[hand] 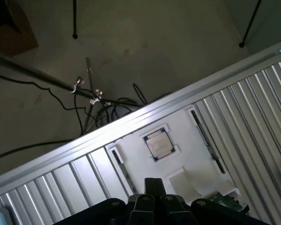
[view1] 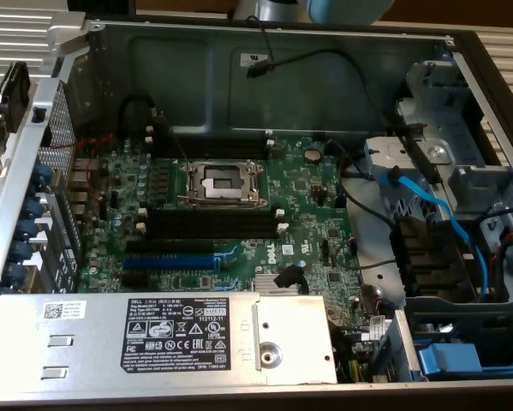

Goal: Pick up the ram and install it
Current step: 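Reach for the ram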

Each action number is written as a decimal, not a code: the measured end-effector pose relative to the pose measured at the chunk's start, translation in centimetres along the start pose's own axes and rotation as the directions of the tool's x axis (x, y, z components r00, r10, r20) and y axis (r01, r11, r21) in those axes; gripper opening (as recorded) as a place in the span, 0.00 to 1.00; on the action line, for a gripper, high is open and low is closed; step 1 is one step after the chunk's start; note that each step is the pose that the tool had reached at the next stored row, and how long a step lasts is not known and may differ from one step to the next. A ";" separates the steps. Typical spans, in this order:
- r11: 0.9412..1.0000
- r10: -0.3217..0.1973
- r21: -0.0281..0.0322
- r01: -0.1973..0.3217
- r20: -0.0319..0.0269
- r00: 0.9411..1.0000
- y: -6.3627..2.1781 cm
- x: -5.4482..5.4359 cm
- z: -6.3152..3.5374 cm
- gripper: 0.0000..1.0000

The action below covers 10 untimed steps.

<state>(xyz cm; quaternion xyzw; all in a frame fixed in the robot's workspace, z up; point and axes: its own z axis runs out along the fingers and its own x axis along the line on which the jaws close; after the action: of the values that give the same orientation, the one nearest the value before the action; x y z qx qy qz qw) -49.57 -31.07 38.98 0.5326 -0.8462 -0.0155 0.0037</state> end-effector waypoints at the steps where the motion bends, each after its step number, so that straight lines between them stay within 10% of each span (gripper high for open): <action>1: 1.000 -0.018 0.000 0.018 -0.001 1.000 0.00 0.0 0.00 0.10; 10: 0.983 -0.183 -0.002 0.183 -0.005 0.983 0.00 0.0 0.00 0.10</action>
<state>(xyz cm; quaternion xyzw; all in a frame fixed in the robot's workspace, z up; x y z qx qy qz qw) -49.57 -31.07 38.98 0.6081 -0.7937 -0.0151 0.0051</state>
